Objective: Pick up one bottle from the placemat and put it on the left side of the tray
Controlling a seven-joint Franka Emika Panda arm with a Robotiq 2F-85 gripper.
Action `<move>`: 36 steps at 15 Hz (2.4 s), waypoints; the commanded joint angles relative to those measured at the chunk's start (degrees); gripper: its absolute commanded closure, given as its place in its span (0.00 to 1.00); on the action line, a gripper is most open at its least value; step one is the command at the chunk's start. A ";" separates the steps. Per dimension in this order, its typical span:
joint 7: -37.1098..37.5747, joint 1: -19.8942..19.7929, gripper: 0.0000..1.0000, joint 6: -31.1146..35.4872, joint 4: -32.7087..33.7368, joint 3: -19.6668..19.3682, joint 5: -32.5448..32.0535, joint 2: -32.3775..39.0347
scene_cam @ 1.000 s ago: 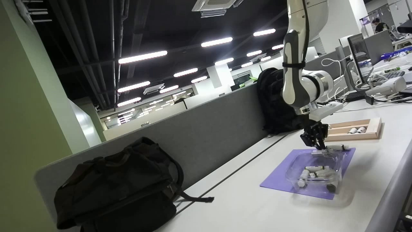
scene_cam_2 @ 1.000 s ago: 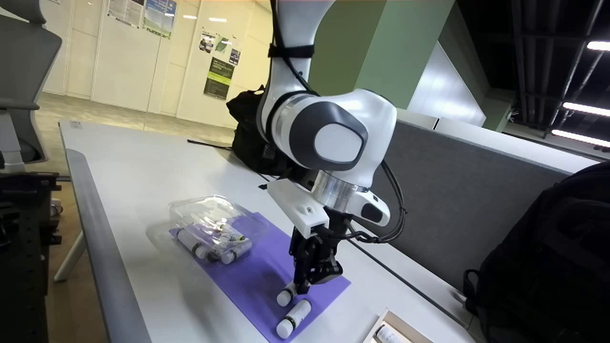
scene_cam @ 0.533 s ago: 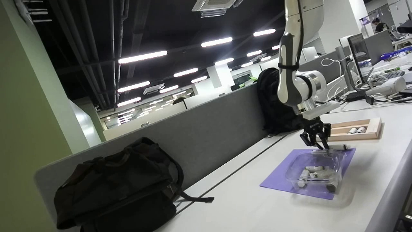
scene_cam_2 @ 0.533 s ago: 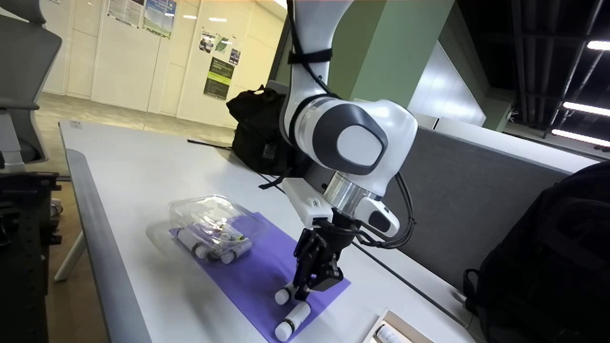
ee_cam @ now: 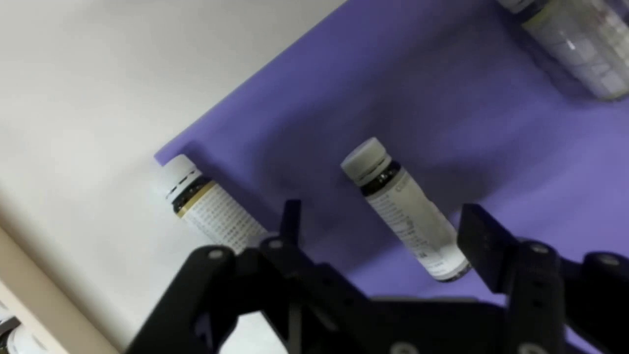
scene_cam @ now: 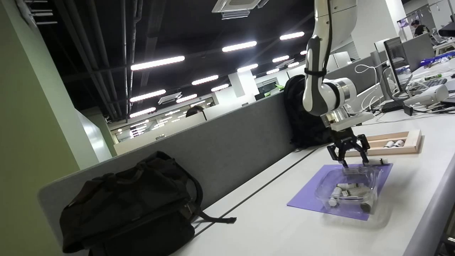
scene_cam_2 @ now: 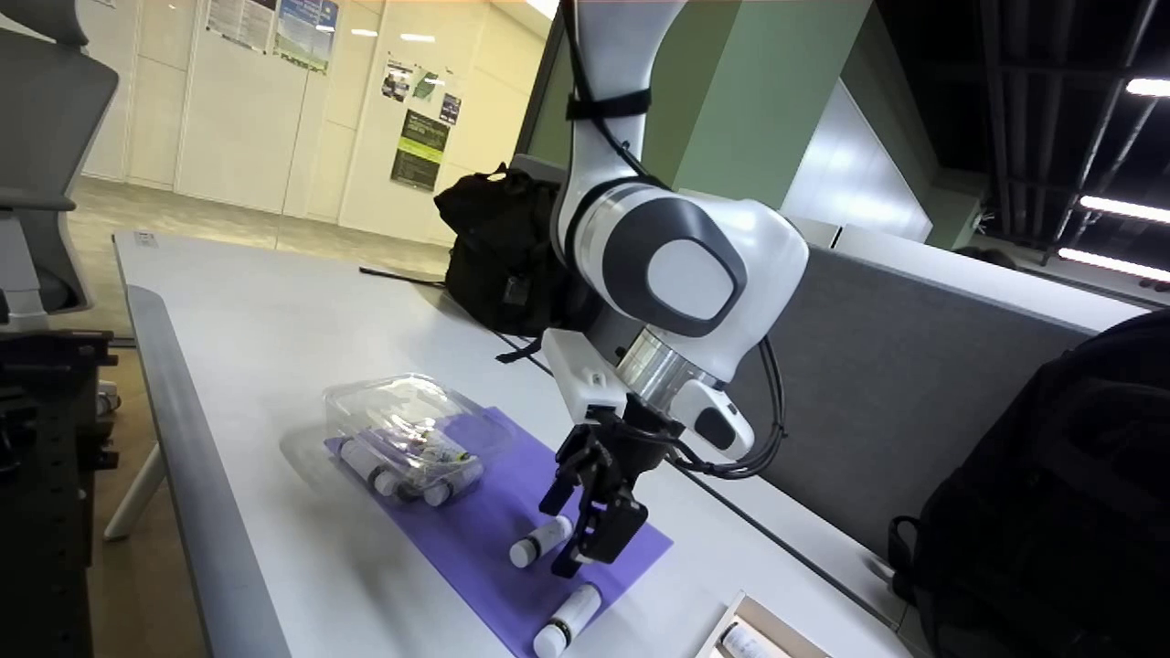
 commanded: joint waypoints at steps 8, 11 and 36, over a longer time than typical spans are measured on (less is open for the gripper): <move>-3.14 -1.17 0.31 1.85 0.89 3.59 1.68 3.48; -2.40 -0.84 0.53 2.75 0.69 3.12 1.32 3.16; 3.38 -14.04 0.72 -5.28 5.01 -5.67 18.36 -5.64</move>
